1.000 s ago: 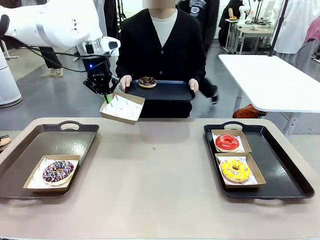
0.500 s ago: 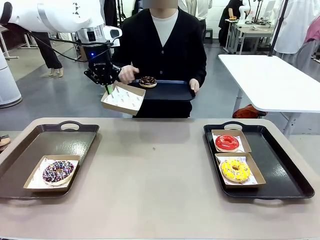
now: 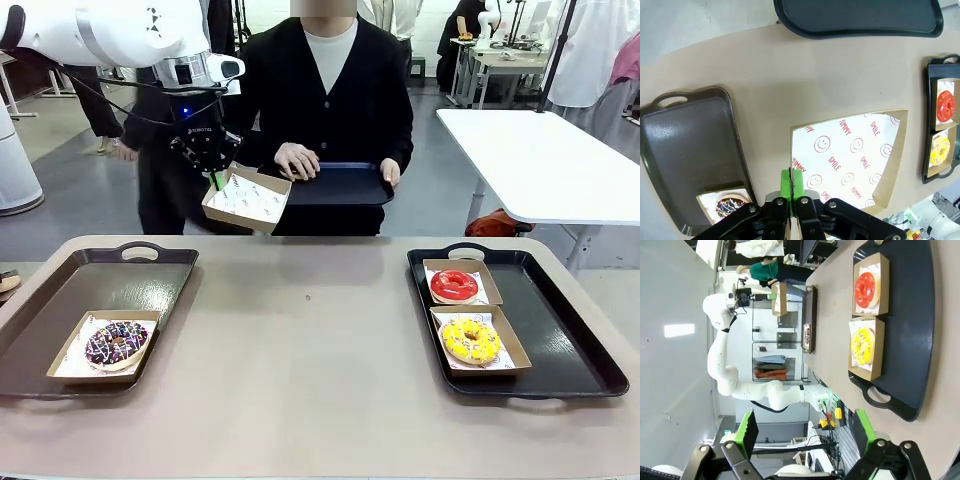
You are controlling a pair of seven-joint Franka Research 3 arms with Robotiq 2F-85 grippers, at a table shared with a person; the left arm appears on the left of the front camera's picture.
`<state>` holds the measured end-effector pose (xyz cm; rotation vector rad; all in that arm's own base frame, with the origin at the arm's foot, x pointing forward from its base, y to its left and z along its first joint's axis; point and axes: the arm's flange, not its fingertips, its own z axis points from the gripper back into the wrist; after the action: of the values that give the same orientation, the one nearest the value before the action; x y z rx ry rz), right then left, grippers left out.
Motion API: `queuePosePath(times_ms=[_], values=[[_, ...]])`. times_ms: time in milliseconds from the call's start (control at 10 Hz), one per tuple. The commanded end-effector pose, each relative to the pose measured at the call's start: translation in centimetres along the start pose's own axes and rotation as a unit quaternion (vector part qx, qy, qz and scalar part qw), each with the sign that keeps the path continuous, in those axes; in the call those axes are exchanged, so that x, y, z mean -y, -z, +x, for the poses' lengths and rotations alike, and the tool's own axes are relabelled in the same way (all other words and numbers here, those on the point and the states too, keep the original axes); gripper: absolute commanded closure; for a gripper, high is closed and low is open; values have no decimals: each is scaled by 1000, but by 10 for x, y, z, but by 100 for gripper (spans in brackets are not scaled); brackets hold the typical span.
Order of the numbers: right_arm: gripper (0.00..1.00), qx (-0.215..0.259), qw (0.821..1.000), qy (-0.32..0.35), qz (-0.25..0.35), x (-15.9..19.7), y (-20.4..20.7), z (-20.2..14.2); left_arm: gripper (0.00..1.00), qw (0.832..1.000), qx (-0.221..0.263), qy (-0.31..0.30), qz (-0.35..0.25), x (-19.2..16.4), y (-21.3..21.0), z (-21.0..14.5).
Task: Individually package the donuts and arrange them on the tray.
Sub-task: Place the picked Paper togo box on the Handle tray while simultaneously picking up another Paper togo box from the table with the other hand, then place the picked Paper togo box on the Handle tray.
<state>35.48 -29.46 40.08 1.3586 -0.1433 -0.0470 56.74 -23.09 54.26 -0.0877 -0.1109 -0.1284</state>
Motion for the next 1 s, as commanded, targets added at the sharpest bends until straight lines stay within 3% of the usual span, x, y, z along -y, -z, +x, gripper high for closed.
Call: queuePosePath(times_ms=[0, 900], values=[[0, 1, 1000, -2, -5, -7, 1, 2, 100, 1000, 4, 4, 0, -2, 0, -7], [0, 1, 1000, -2, -5, -7, 1, 2, 100, 1000, 4, 4, 0, -2, 0, -7]])
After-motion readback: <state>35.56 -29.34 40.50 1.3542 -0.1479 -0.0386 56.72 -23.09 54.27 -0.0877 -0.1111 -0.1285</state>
